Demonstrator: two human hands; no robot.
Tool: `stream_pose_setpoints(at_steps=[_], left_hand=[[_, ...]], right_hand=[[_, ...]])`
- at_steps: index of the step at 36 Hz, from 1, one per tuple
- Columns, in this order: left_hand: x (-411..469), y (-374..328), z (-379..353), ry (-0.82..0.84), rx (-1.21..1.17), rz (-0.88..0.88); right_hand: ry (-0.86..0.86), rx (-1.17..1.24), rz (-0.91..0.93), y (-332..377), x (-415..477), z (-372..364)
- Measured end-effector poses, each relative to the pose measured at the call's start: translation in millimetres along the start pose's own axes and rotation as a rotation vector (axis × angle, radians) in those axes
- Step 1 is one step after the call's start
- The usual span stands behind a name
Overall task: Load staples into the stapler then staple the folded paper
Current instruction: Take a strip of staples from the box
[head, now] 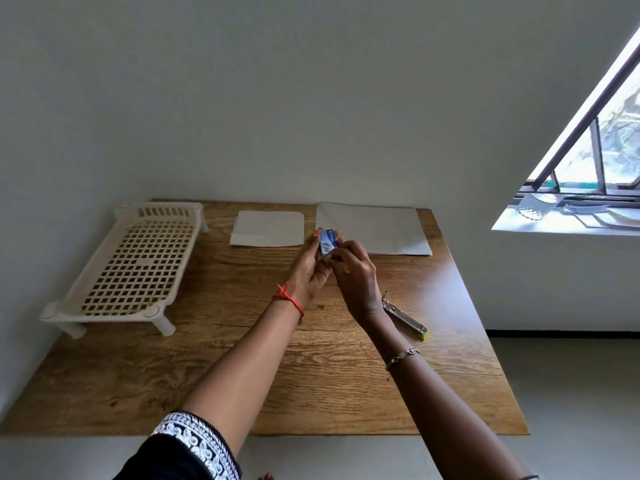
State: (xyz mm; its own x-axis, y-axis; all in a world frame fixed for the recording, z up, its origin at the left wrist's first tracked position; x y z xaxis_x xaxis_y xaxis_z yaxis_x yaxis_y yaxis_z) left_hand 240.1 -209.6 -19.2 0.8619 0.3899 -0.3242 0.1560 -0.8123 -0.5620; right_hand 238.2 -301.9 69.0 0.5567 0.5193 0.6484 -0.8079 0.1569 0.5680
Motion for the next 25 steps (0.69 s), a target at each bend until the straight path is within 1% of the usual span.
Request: stream_pose_setpoints(at_steps=[1,2,4,6,9,11,12,13,15,18,22,25], left_hand=[[-1,-4,2,-0.006,-0.013,-0.001],[-1,-9,6,-0.012,-0.012,-0.013],[-2,-21,12,-0.004,-0.019,-0.043],[-6,-35,19,0.009,-0.032,-0.077],[-12,-60,32,-0.011,-0.058,-0.148],[-17,-77,43,-0.045,-0.08,-0.185],[-19,-84,49,-0.072,-0.085,-0.202],[-19,-90,55,-0.083,-0.085,-0.212],[-24,-106,65,-0.115,-0.044,-0.243],[-35,-128,82,-0.192,0.009,-0.295],[-49,-152,109,-0.328,0.044,-0.296],[-56,-170,126,-0.365,0.062,-0.294]], right_hand=[[-0.021,0.023,0.03,2,1,-3],[-0.043,0.084,-0.004,1,2,-5],[-0.105,0.223,-0.14,-7,5,-10],[-0.158,0.402,-0.37,-21,4,-20],[-0.189,0.789,-0.77,-36,-3,-49],[-0.143,0.963,-0.981,-34,-7,-70],[-0.092,1.009,-1.042,-28,-8,-80],[-0.039,1.041,-1.064,-21,-6,-88],[0.058,1.046,-1.037,-8,-2,-104],[0.182,0.878,-0.911,10,10,-122],[0.242,0.685,-0.73,39,32,-146],[0.289,0.59,-0.64,56,45,-168]])
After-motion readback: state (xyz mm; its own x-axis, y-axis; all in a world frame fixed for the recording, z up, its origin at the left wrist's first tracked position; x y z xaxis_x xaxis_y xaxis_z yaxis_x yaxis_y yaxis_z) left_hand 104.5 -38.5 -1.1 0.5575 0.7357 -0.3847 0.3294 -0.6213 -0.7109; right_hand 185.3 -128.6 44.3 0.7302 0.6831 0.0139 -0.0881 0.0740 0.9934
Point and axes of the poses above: each hand's wrist, its own x-axis towards the middle knuckle, its own z-axis out of the back of the hand, y = z × x, the point moved 8 cm from there along x, towards the middle knuckle, and after that the axes turned 4 degrees about x, right-handed, at the moved point
